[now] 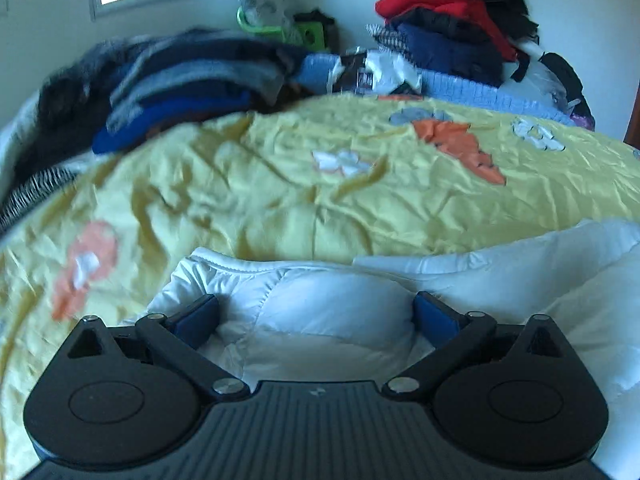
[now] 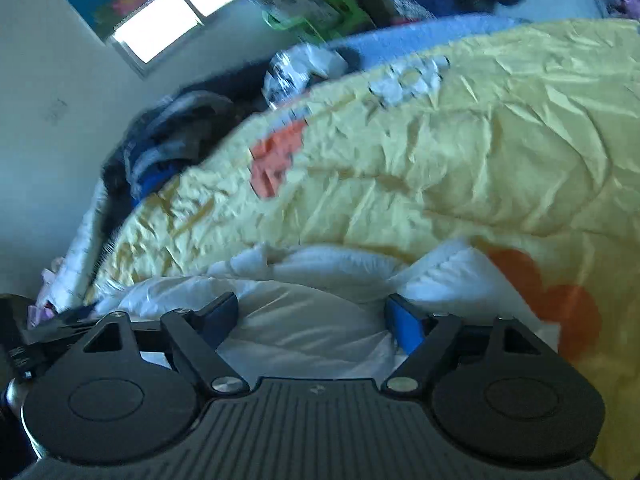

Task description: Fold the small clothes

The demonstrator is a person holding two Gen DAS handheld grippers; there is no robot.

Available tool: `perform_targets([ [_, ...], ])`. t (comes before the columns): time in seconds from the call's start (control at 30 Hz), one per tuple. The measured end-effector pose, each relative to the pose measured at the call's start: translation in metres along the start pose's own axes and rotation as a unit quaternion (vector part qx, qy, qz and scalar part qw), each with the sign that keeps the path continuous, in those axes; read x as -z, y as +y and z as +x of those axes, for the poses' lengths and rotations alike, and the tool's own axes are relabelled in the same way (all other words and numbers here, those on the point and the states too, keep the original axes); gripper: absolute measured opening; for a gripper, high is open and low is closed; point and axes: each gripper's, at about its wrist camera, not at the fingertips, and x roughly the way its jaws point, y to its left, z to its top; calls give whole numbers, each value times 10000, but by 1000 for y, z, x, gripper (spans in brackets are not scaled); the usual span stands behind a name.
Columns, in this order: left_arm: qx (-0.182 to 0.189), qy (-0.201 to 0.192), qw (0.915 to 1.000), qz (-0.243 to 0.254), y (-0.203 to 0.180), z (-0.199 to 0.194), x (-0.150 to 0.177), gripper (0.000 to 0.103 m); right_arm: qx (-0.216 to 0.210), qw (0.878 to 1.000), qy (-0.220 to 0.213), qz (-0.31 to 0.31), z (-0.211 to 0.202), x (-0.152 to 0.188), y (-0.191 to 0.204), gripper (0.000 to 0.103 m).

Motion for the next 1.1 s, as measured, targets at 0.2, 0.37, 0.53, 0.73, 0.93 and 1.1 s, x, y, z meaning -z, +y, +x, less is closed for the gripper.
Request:
perform_targets([
  [0.2,-136,-226,9996,-136,-4,4,6,103,-211,9986,-478,11,-2,9,-9,81],
  [0.37,-307,-1622,9816,-954,21,-95,28,103,297,9974,-515,413,-49,11,9,79],
  [0.53,604,-1940,9444,-2585,70,-208,102,103,-649,9865,-1008,1113,-172,79,2,103],
  [0.73,813,-1142,9278,-3458,77,-234,184,103,-731,9558,-484,2805,-234,184,-32,101],
  [0.93,844,-718,8960,-4301,80,-216,204,103,-810,9313,-610,3500,-236,218,-44,96],
  [1.1,1425,-373,8497,-5063,90,-193,207,103,-543,9374,-770,3352,-215,203,-34,95],
])
